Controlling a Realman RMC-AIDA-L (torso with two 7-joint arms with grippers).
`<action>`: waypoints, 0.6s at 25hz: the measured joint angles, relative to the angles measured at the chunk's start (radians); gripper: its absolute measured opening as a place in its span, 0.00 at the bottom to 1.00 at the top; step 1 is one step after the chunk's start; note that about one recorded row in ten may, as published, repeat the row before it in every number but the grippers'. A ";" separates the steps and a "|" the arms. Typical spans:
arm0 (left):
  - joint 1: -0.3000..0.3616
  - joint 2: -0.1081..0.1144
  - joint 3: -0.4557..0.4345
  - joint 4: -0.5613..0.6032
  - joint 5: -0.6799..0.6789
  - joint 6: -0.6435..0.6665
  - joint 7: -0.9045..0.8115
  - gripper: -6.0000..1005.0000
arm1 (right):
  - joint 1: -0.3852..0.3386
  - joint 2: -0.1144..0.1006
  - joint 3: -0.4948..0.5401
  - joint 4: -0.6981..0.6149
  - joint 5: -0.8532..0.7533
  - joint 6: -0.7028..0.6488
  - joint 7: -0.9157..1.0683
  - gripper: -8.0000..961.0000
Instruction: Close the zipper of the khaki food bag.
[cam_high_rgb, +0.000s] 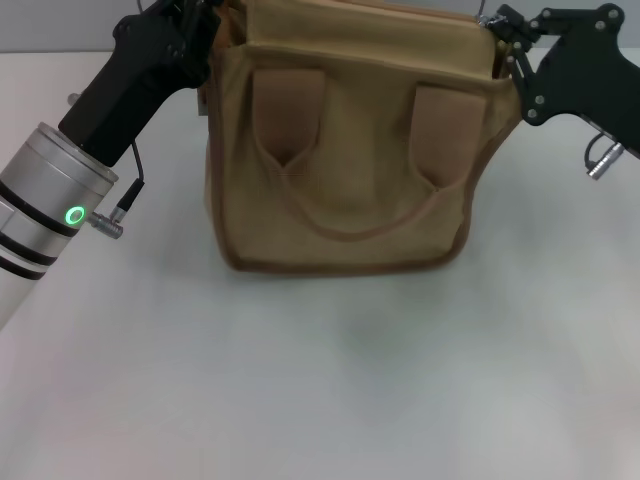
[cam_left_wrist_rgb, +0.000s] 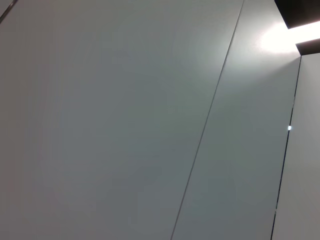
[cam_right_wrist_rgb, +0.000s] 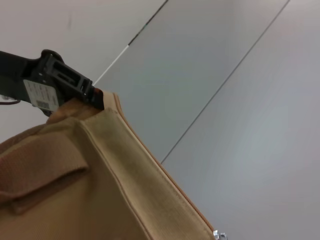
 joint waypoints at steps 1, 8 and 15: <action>0.000 0.000 0.000 0.000 0.000 0.000 0.000 0.05 | -0.008 0.000 0.009 0.001 0.000 -0.009 0.000 0.01; 0.005 0.000 -0.001 0.000 0.000 0.000 0.000 0.05 | -0.022 -0.001 0.051 0.027 0.026 -0.093 0.002 0.01; 0.012 -0.001 -0.001 -0.005 -0.002 0.004 0.000 0.05 | -0.060 -0.002 0.055 0.067 0.142 -0.200 -0.002 0.05</action>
